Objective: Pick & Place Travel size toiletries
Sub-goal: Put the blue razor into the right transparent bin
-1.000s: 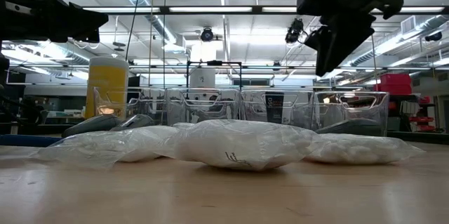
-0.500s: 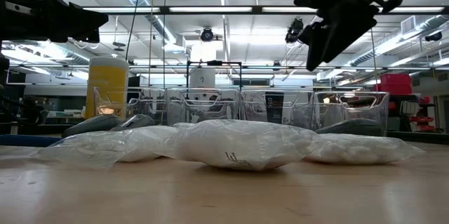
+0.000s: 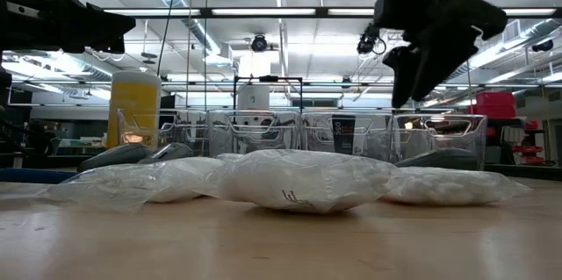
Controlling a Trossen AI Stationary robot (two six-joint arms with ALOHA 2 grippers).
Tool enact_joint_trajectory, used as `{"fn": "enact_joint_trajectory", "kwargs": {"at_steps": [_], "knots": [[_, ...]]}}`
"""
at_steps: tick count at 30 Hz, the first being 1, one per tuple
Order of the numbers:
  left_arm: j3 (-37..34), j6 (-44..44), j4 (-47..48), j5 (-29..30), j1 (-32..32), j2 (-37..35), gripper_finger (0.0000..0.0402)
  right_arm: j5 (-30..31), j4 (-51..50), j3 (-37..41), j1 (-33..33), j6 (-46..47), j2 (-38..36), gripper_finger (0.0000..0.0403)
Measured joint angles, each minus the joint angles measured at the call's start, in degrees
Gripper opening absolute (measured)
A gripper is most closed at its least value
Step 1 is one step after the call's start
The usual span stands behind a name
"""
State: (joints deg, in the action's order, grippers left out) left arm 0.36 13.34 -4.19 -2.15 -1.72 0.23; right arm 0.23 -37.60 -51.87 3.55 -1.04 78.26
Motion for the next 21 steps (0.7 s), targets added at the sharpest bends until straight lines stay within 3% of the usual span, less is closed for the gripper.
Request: {"fn": "enact_joint_trajectory", "kwargs": {"at_steps": [21], "knots": [[0.0,0.0,0.0,0.0,0.0,0.0,0.0024,0.2,3.7,-2.0,0.3,0.6,2.6,0.0296]]}}
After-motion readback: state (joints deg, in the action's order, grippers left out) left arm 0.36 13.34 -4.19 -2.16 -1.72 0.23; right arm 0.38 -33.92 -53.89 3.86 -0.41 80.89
